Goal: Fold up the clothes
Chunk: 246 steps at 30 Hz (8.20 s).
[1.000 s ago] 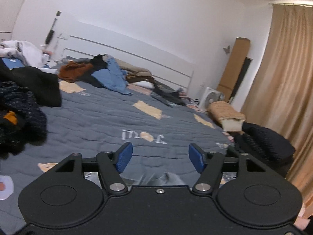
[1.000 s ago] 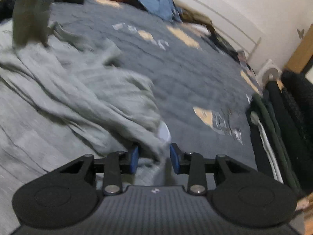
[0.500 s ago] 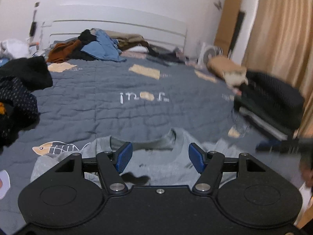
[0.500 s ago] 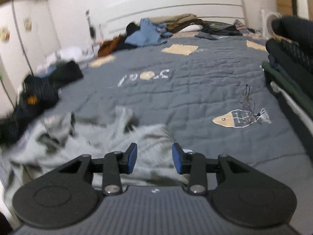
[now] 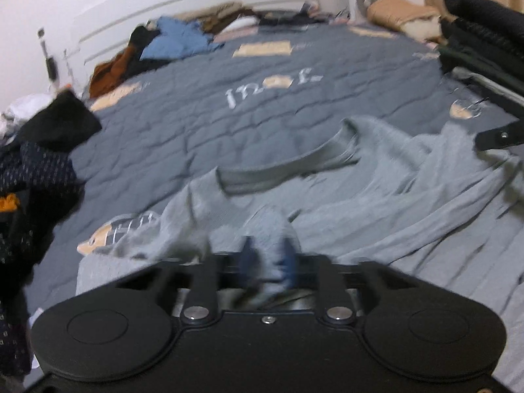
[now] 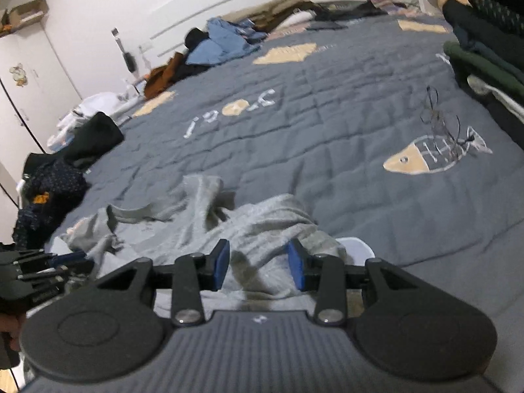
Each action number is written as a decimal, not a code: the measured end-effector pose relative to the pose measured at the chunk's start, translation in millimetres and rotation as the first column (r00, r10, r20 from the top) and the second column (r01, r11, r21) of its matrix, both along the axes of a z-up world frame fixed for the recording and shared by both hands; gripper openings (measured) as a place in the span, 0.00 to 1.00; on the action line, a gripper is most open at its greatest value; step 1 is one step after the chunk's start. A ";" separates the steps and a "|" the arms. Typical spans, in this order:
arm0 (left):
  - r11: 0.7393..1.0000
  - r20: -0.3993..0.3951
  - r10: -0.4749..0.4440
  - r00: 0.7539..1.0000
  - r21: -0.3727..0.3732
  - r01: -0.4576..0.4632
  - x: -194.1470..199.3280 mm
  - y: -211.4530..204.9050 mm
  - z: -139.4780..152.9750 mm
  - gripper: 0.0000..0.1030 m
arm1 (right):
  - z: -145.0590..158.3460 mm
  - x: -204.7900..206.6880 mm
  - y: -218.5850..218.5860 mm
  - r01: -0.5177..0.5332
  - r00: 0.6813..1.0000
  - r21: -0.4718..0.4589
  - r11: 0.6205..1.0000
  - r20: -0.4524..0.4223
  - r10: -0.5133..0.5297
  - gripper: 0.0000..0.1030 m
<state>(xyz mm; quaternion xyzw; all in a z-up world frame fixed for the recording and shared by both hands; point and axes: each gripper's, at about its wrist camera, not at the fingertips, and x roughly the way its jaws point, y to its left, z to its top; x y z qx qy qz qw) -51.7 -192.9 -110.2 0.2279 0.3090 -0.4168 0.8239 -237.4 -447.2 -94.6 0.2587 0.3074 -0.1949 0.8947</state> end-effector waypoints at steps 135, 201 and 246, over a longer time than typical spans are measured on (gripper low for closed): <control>0.966 -0.321 0.118 0.940 -0.180 -0.183 52.7 145.9 39.4 0.47 | -3.6 -23.1 12.3 -0.059 0.955 -0.137 0.989 -0.296 0.017 0.39; 0.918 -0.497 -0.388 0.776 -0.137 0.371 -27.7 -227.6 -19.7 0.50 | -19.7 -76.7 25.3 -0.296 0.953 -0.324 0.898 -0.167 0.253 0.04; 0.934 -0.332 -0.152 0.931 -0.356 0.025 -65.6 -9.2 41.9 0.51 | 31.5 -90.8 14.0 -0.066 0.996 -0.094 0.993 0.059 0.072 0.40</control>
